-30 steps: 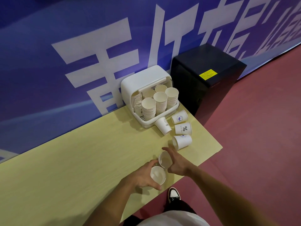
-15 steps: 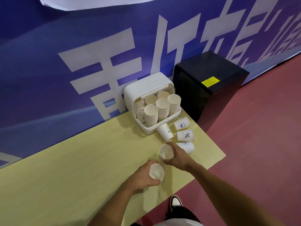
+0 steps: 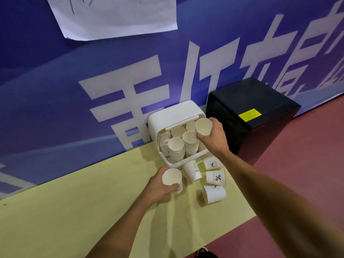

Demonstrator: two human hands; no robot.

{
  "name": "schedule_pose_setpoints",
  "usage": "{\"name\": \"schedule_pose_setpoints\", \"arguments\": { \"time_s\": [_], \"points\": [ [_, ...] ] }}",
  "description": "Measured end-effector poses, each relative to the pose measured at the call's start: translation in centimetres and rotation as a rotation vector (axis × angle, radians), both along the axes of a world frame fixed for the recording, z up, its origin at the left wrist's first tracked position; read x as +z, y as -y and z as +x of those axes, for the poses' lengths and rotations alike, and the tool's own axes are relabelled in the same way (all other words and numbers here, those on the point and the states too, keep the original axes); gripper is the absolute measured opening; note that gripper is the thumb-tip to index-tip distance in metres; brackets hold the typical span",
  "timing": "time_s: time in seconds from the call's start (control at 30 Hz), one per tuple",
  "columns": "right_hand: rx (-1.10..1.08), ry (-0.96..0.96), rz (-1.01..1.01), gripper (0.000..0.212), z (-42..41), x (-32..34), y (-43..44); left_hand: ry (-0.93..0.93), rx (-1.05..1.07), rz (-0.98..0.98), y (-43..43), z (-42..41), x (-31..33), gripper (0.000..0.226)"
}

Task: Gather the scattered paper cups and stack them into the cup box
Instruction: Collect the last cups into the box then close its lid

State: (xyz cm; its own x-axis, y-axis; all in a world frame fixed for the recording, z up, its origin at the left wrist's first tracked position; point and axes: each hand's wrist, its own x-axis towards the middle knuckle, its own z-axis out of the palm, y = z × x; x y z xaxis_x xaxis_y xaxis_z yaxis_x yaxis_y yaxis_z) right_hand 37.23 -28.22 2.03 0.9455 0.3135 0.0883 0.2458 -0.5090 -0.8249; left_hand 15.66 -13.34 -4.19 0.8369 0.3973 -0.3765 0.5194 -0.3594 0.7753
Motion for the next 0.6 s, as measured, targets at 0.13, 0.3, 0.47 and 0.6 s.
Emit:
{"name": "schedule_pose_setpoints", "arguments": {
  "time_s": [0.13, 0.3, 0.47, 0.6],
  "points": [
    [-0.015, 0.055, -0.074, 0.066, 2.7, -0.8, -0.8, 0.073, 0.055, 0.003, -0.5, 2.7, 1.7, 0.058],
    [0.0, 0.078, -0.227, 0.068, 5.0, -2.8, -1.6, 0.091, 0.111, 0.022, -0.5, 4.2, 1.9, 0.059],
    [0.047, 0.034, -0.298, 0.07, 6.3, -4.5, -1.4, 0.113, 0.197, 0.026, -0.3, 5.0, 1.6, 0.061],
    [0.081, 0.01, -0.327, 0.077, 6.3, -5.9, -1.2, 0.138, 0.232, 0.026, -0.1, 5.6, 1.9, 0.057]
  ]
}}
